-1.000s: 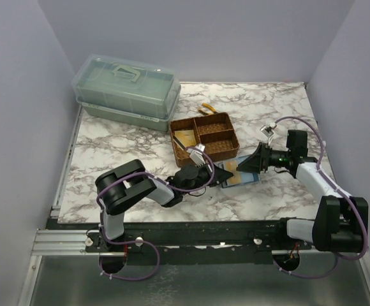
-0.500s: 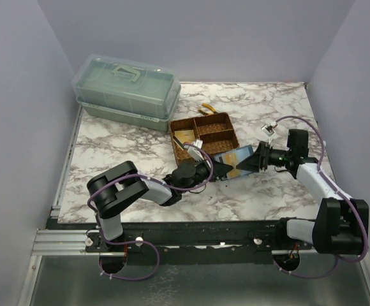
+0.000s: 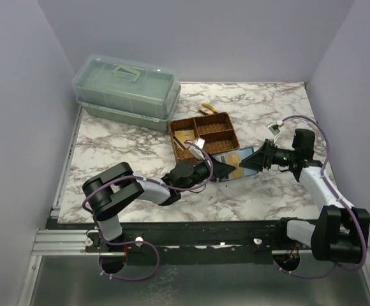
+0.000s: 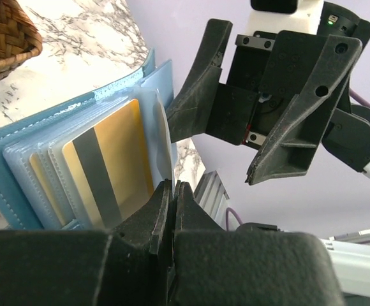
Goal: Take the credit cards out of the card holder
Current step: Remove the credit card from the card holder.
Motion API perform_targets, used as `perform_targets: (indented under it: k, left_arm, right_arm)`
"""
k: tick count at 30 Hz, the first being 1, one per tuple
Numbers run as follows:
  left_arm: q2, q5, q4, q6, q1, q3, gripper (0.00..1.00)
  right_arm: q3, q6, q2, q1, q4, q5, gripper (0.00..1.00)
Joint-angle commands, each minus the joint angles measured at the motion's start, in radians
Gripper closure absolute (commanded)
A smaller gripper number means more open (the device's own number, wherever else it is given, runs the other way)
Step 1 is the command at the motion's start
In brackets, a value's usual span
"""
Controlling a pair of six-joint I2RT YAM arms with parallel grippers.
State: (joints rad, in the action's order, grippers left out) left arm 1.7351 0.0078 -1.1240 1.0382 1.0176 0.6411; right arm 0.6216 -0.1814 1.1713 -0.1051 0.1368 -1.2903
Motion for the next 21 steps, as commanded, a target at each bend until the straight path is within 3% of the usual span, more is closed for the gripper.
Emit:
perform_targets:
  k: [1, 8, 14, 19, 21]
  left_arm:
    - [-0.012, 0.087, -0.121, -0.018, 0.005, 0.040, 1.00]
    - [0.013, 0.104, -0.157, -0.018, 0.003, 0.065, 1.00]
    - [0.022, 0.117, -0.183, -0.011, -0.006, 0.070, 1.00]
    - [0.021, 0.119, -0.196, 0.004, -0.016, 0.054, 1.00]
    - [0.024, 0.120, -0.204, 0.013, -0.020, 0.045, 1.00]
  right_arm:
    - [-0.027, -0.033, -0.001, -0.006, -0.048, -0.071, 0.24]
    - [-0.052, -0.108, -0.010, -0.007, -0.114, -0.148, 0.25]
    - [-0.085, -0.262, -0.027, -0.010, -0.265, -0.211, 0.31]
    - [-0.107, -0.358, -0.017, -0.020, -0.368, -0.258, 0.58]
    - [-0.103, -0.359, -0.011, -0.025, -0.367, -0.264, 0.64]
